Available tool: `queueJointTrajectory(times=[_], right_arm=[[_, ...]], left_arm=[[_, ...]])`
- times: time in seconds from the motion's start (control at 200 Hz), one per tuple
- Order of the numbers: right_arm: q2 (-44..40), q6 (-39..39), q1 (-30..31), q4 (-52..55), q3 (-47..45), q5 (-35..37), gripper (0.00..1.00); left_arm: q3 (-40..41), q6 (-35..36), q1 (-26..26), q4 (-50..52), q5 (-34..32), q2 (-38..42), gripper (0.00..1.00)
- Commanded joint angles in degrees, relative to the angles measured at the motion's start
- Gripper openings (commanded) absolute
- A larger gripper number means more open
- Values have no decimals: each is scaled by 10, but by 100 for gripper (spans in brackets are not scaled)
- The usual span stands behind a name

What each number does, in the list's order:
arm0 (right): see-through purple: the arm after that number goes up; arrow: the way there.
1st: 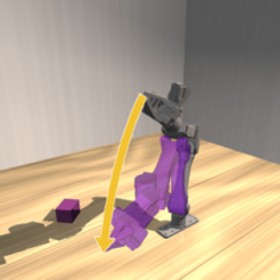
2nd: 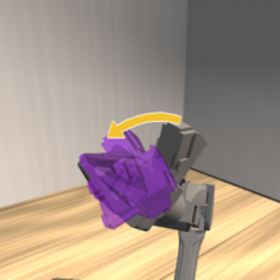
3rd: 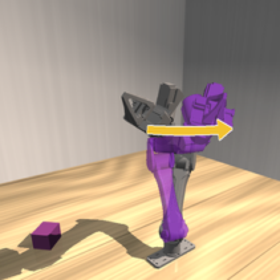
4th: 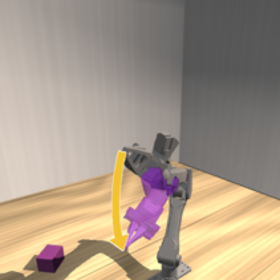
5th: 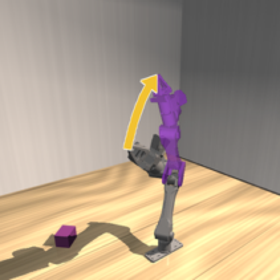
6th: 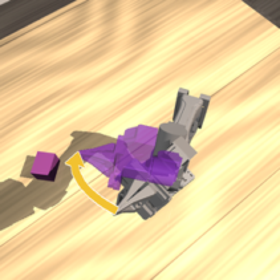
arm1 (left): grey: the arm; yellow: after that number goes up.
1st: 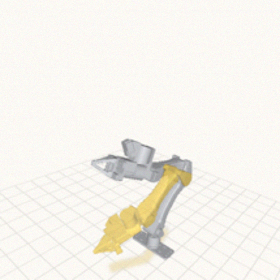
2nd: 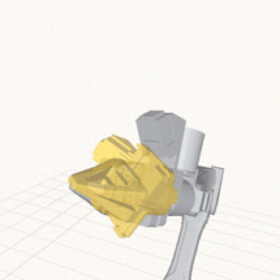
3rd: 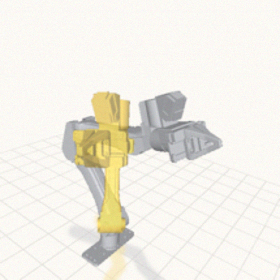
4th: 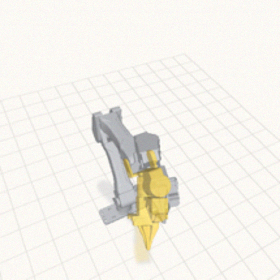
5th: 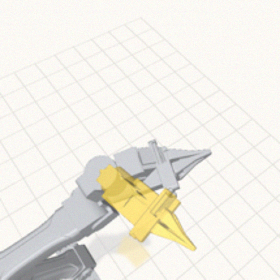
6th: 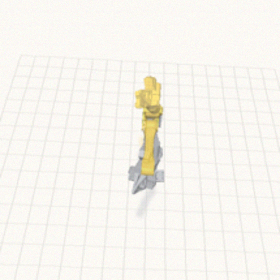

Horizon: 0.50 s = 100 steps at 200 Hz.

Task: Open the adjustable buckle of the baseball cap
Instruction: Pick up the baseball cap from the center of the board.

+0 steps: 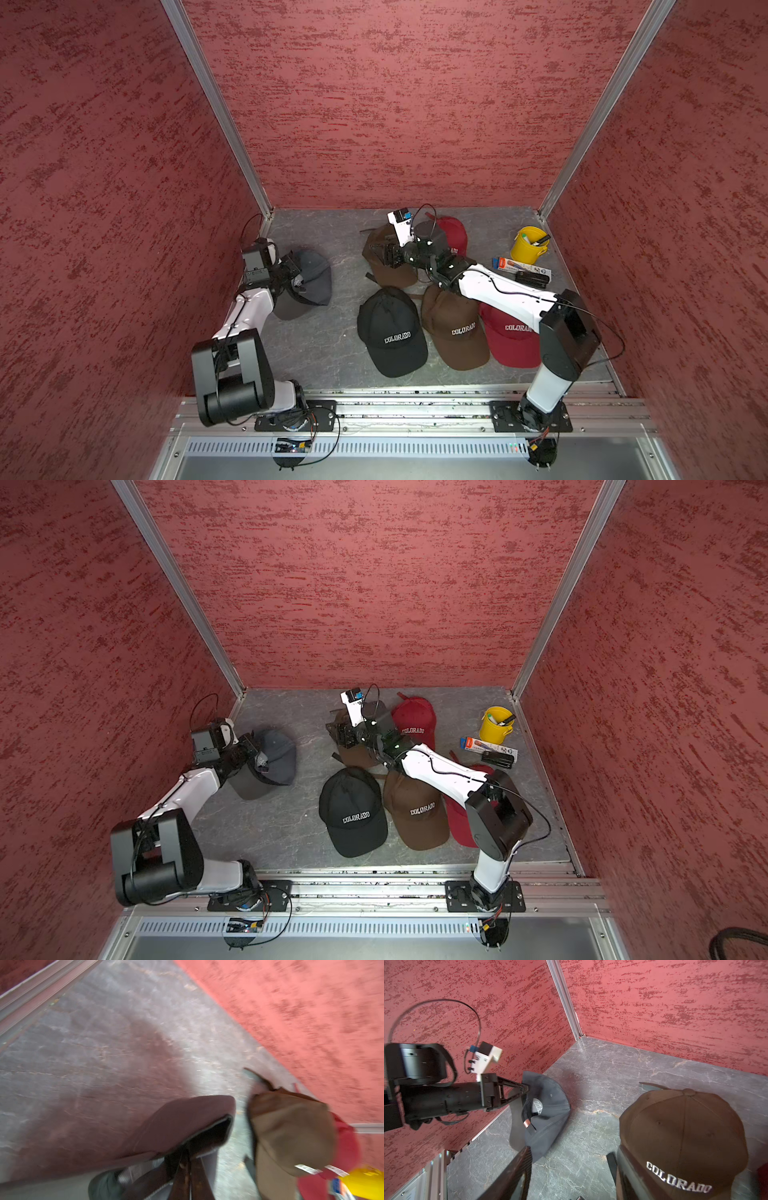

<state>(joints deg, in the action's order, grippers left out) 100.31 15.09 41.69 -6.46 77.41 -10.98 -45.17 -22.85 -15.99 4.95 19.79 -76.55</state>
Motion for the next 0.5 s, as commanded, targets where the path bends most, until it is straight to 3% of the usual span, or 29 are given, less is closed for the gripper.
queueJointTrajectory(times=[0.0, 0.235, 0.496], right_arm=[[-4, -8, -1, 7, 9, -16, 65], [-14, -14, -1, -11, -23, -32, 64], [-22, -64, 9, -58, -54, -43, 65]], left_arm=[[13, -47, 9, -20, 22, 48, 0], [14, -124, 28, 23, 31, 144, 0], [-8, -196, 59, 69, -13, 238, 0]])
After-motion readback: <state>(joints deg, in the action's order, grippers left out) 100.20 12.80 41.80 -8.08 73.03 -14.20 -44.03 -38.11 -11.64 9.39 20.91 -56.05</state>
